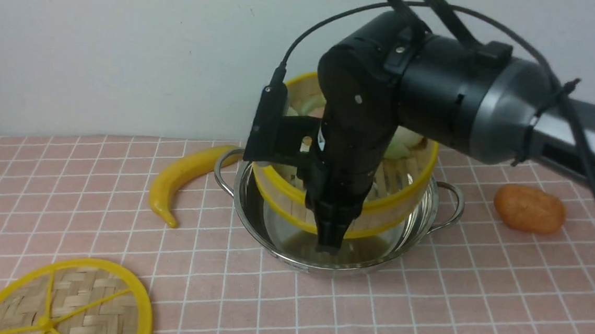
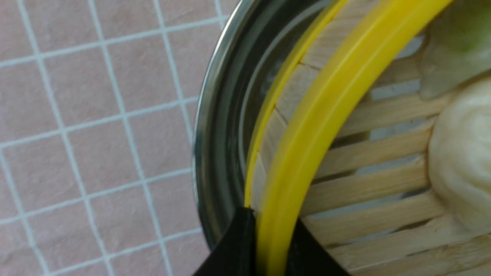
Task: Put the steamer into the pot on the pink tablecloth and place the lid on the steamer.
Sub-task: 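Place the bamboo steamer basket of food into the steel pot with the right gripper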
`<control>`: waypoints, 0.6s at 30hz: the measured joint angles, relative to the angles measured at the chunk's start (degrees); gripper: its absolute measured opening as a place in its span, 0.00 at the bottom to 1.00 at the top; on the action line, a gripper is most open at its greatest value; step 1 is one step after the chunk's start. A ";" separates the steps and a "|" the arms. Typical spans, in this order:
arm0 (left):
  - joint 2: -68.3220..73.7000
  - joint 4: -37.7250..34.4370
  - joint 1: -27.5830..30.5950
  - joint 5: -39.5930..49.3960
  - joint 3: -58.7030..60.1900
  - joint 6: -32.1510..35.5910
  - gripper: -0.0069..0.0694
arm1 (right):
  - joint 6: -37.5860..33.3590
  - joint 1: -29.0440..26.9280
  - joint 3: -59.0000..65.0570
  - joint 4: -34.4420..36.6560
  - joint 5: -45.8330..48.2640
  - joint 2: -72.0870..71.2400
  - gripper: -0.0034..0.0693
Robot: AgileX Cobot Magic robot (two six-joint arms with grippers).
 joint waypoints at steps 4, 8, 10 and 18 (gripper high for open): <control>0.00 0.00 0.00 0.00 0.00 0.00 0.41 | -0.76 0.00 -2.69 0.00 -0.08 3.36 0.14; 0.00 0.00 0.00 0.00 0.00 0.00 0.41 | -0.57 0.00 -2.97 -0.22 0.04 5.27 0.14; 0.00 0.00 0.00 0.00 0.00 0.00 0.41 | -0.57 0.00 -2.97 -0.76 0.10 6.72 0.14; 0.00 0.00 0.00 0.00 0.00 0.00 0.41 | -0.57 -1.29 -2.97 -0.83 0.04 8.93 0.14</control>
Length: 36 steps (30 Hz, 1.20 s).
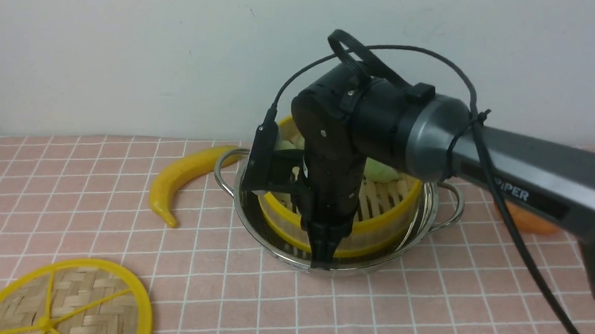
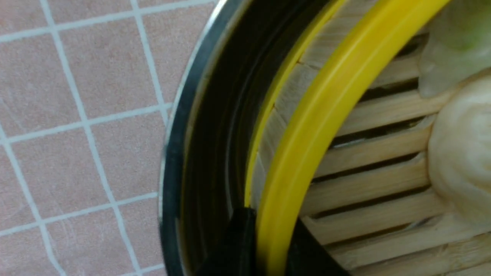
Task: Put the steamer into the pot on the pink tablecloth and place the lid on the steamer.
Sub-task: 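Place the bamboo steamer basket of food into the steel pot with the right gripper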
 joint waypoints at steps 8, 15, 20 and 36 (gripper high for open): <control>0.00 0.00 0.00 0.00 0.00 0.00 0.41 | -0.04 -1.12 -0.06 2.67 -0.11 1.20 0.14; 0.00 0.00 0.00 0.00 0.00 0.00 0.41 | -0.96 -1.12 -0.11 5.64 -0.05 2.17 0.14; 0.00 0.00 0.00 0.00 0.00 0.00 0.41 | -0.86 -1.12 -0.11 5.06 -0.06 2.18 0.14; 0.00 0.00 0.00 0.00 0.00 0.00 0.41 | -0.40 -1.12 -0.74 4.46 -1.43 1.66 0.50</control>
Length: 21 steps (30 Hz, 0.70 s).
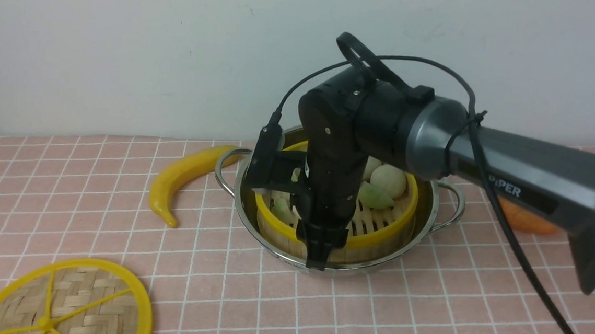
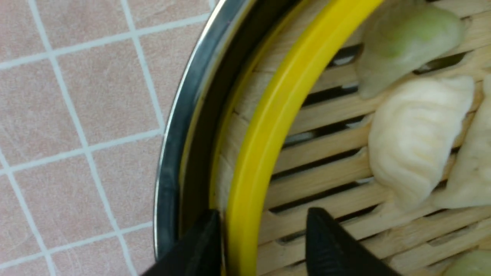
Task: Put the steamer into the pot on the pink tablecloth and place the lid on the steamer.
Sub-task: 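Place the bamboo steamer basket of food into the steel pot with the right gripper, then grasp the bamboo steamer lid lying on the table by its centre knob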
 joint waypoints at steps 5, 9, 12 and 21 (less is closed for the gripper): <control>0.00 0.00 0.00 0.00 0.00 0.00 0.41 | 2.69 0.00 -1.42 3.51 -0.10 0.00 0.59; 0.00 0.00 0.00 0.00 0.00 0.00 0.41 | 3.45 0.00 -3.89 6.47 -0.05 -0.04 0.60; 0.00 0.00 0.00 0.00 0.00 0.00 0.41 | 4.72 0.00 -6.33 6.83 0.01 -0.14 0.57; 0.00 0.00 0.00 0.00 0.00 0.00 0.41 | 21.13 0.00 -18.67 1.06 -0.16 -5.53 0.05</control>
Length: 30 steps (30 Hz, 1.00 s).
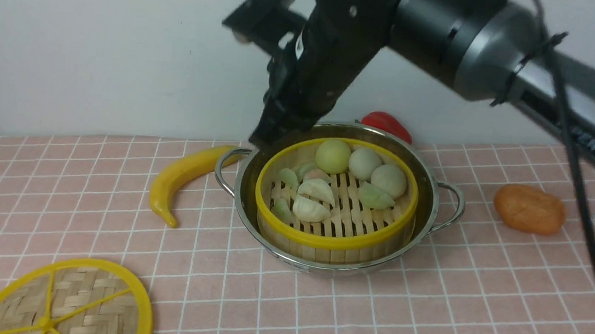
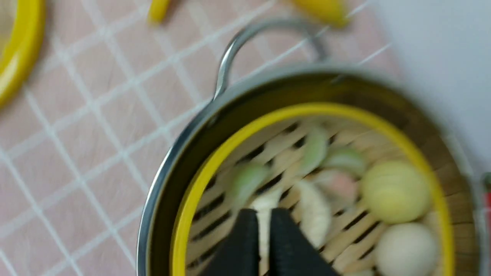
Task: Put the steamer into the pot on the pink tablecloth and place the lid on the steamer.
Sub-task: 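Grasp the bamboo steamer lid lying on the table by its centre knob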
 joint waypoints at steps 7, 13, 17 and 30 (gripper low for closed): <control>0.00 0.00 0.00 0.00 0.00 0.00 0.41 | 7.53 0.00 -5.55 2.45 -0.23 -2.59 0.03; 0.00 0.00 0.00 0.00 0.00 0.00 0.41 | 8.18 0.00 -5.63 4.84 -1.07 -2.59 0.04; 0.00 0.00 0.00 0.00 0.00 0.00 0.41 | 7.65 0.00 -5.63 5.41 -4.31 -2.59 0.04; 0.00 0.00 0.00 0.00 0.00 0.00 0.41 | 14.88 0.00 31.94 -1.18 -9.61 -21.91 0.06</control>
